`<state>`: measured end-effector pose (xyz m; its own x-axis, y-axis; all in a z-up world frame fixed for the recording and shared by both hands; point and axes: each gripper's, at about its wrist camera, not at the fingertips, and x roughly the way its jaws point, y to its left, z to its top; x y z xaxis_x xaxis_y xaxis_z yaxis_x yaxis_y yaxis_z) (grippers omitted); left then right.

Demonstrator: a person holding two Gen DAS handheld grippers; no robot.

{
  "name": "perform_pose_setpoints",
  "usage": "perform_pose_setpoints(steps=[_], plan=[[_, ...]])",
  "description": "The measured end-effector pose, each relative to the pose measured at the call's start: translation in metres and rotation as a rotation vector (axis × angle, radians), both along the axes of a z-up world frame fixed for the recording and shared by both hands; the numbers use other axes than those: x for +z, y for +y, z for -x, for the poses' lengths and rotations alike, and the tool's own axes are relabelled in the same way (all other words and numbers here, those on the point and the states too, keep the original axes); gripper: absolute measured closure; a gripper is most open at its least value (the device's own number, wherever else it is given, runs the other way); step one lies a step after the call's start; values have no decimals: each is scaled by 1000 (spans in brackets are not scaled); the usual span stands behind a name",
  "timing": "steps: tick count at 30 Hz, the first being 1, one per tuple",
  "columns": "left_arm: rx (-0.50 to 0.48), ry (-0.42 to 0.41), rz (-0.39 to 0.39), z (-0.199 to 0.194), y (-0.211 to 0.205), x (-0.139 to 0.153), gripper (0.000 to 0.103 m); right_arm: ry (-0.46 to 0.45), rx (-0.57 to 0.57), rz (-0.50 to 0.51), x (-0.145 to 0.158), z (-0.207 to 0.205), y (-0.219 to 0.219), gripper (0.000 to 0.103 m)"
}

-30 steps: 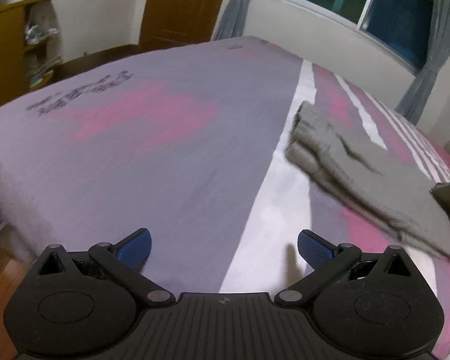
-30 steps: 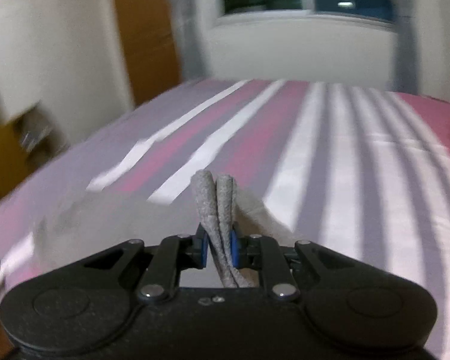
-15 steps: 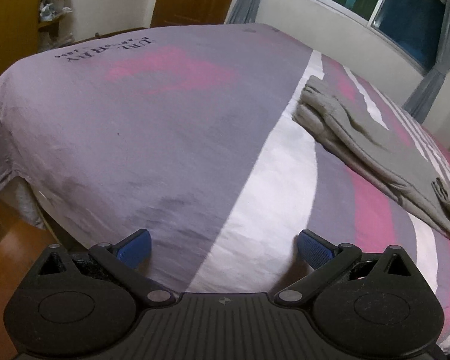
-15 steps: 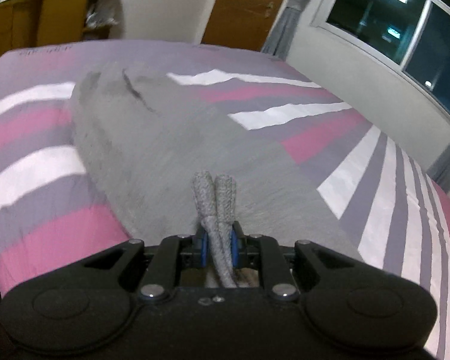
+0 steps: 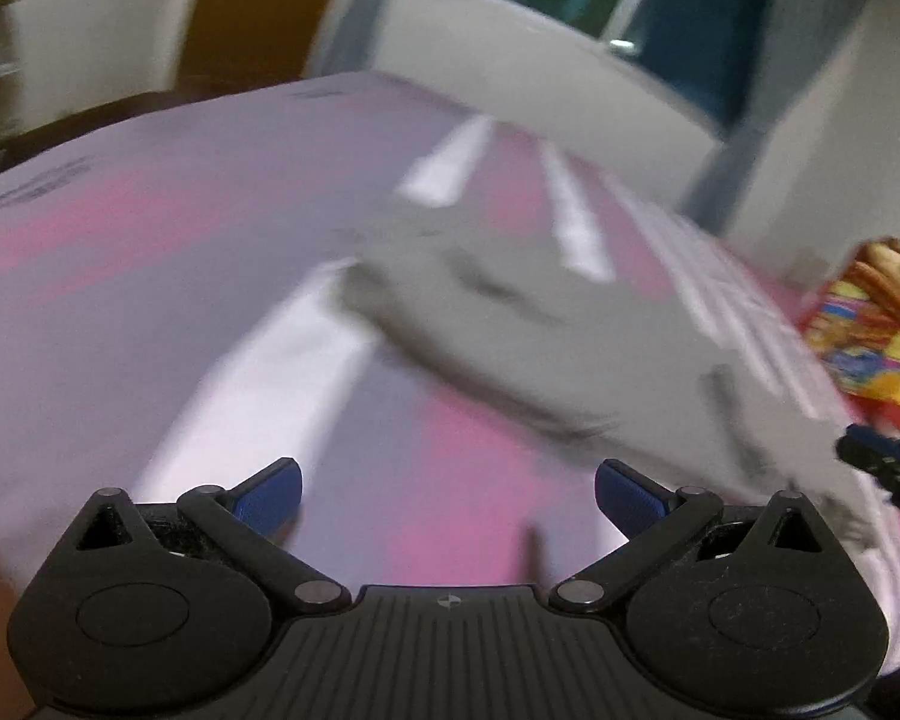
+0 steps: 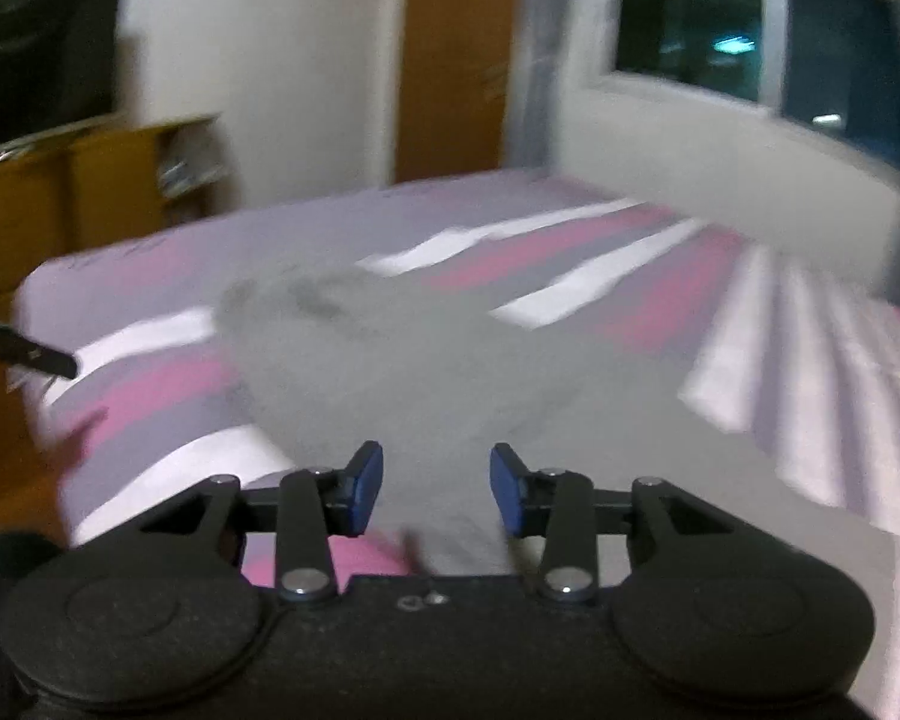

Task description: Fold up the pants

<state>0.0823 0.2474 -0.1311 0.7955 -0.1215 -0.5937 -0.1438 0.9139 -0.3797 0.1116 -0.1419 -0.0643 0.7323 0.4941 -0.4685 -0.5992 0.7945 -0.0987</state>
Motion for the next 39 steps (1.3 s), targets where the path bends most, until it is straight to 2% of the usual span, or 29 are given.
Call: perform_pose_setpoints(steps=[2, 4, 6, 7, 8, 9, 11, 14, 15, 17, 19, 23, 24, 25, 26, 28, 31, 33, 36, 37, 39], plan=[[-70, -11, 33, -25, -24, 8, 0, -52, -138, 22, 2, 0, -29, 64], [-145, -17, 66, -52, -55, 13, 0, -50, -291, 27, 3, -6, -63, 64], [-220, -10, 130, -76, -85, 14, 12, -7, -406, -8, 3, -11, -95, 64], [-249, 3, 187, -88, -95, 13, 27, 12, -452, -29, 2, -12, -110, 63], [-281, 24, 288, -102, -104, 8, 31, 31, -486, -53, 0, -13, -125, 63], [-292, 55, 355, -109, -112, 2, 31, 47, -510, -72, -2, -12, -137, 63], [-292, 127, 427, -124, -130, -11, 33, 67, -531, -94, -8, -8, -152, 63], [-308, 182, 500, -139, -145, -21, 38, 73, -521, -132, -16, -2, -164, 62], [-313, 197, 511, -141, -149, -23, 39, 79, -515, -149, -19, 0, -167, 62], [-309, 232, 518, -148, -155, -30, 48, 88, -520, -178, -27, -1, -170, 62], [-299, 255, 547, -155, -157, -41, 51, 101, -547, -206, -33, 1, -177, 62], [-293, 260, 620, -164, -169, -56, 60, 111, -568, -251, -35, 1, -188, 60], [-299, 252, 641, -166, -172, -58, 64, 114, -568, -259, -36, 1, -190, 59], [-304, 248, 652, -166, -173, -60, 79, 120, -568, -265, -38, 1, -191, 59], [-307, 242, 658, -168, -176, -61, 82, 123, -570, -267, -38, 1, -192, 59], [-307, 195, 638, -164, -179, -55, 83, 119, -571, -263, -39, -1, -192, 57], [-311, 111, 649, -155, -170, -41, 83, 115, -592, -268, -42, -4, -194, 57], [-319, 85, 634, -147, -168, -32, 83, 115, -605, -277, -43, -5, -196, 57], [-311, 78, 607, -137, -158, -36, 83, 108, -598, -269, -43, -3, -194, 57], [-301, 87, 615, -135, -155, -41, 83, 107, -594, -262, -43, -3, -192, 57], [-290, 128, 567, -131, -153, -54, 83, 110, -585, -245, -44, -3, -189, 57]])
